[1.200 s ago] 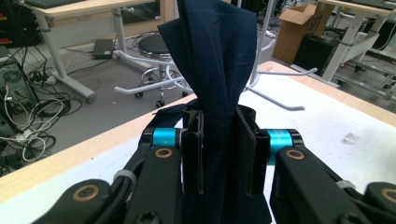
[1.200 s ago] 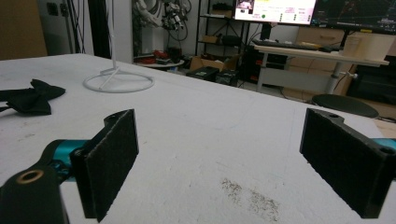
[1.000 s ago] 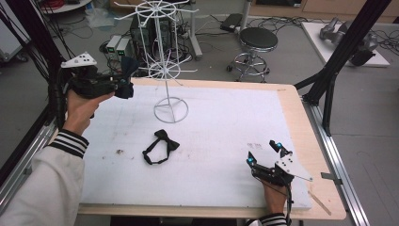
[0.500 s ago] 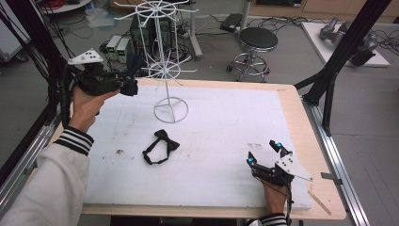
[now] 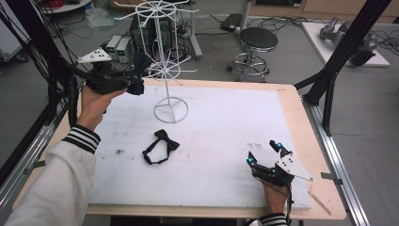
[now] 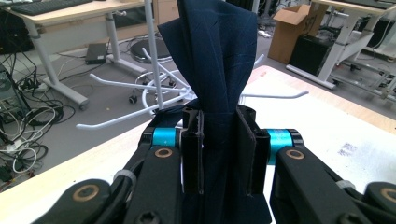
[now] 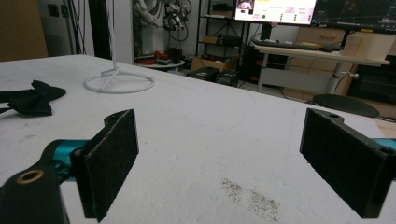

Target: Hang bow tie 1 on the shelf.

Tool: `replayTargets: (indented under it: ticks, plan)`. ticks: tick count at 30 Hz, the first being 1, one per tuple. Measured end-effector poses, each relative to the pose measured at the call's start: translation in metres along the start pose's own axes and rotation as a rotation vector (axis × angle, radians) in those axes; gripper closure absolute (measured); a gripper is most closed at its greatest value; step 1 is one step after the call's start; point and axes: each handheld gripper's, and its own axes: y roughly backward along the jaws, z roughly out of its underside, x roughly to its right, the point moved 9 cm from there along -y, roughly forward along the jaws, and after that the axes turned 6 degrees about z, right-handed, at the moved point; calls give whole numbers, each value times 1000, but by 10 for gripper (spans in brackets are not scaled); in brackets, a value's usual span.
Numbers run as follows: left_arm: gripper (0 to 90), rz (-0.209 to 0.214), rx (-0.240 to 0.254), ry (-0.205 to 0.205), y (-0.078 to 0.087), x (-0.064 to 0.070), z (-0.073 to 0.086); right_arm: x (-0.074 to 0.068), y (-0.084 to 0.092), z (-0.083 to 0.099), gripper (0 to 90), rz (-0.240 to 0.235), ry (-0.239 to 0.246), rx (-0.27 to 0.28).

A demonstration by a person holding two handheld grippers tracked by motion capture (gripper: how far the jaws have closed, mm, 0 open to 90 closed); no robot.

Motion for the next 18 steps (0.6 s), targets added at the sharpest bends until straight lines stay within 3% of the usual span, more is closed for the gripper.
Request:
replayTargets:
  ticks: [10, 18]
  plan:
    - [737, 7, -34, -32, -9, 7, -1, 0, 0, 0, 109, 0, 1, 1]
    - [714, 18, -43, -34, -11, 8, 0, 0, 0, 0, 110, 0, 1, 1]
